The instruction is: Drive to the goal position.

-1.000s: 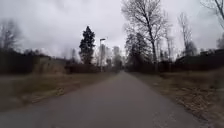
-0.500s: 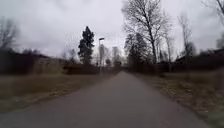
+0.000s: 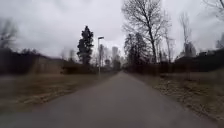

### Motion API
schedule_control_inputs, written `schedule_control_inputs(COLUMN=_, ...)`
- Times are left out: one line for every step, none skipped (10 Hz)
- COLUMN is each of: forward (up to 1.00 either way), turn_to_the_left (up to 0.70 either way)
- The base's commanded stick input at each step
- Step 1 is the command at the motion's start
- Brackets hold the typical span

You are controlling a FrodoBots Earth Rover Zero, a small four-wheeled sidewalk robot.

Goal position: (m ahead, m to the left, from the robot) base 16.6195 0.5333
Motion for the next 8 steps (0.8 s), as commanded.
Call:
schedule_control_inputs(forward=0.7, turn_to_the_left=0.0)
schedule_control_inputs(forward=0.7, turn_to_the_left=0.0)
schedule_control_inputs(forward=0.7, turn_to_the_left=0.0)
schedule_control_inputs(forward=0.7, turn_to_the_left=0.0)
schedule_control_inputs(forward=0.7, turn_to_the_left=0.0)
schedule_control_inputs(forward=0.7, turn_to_the_left=0.0)
schedule_control_inputs(forward=0.7, turn_to_the_left=0.0)
schedule_control_inputs(forward=0.7, turn_to_the_left=0.0)
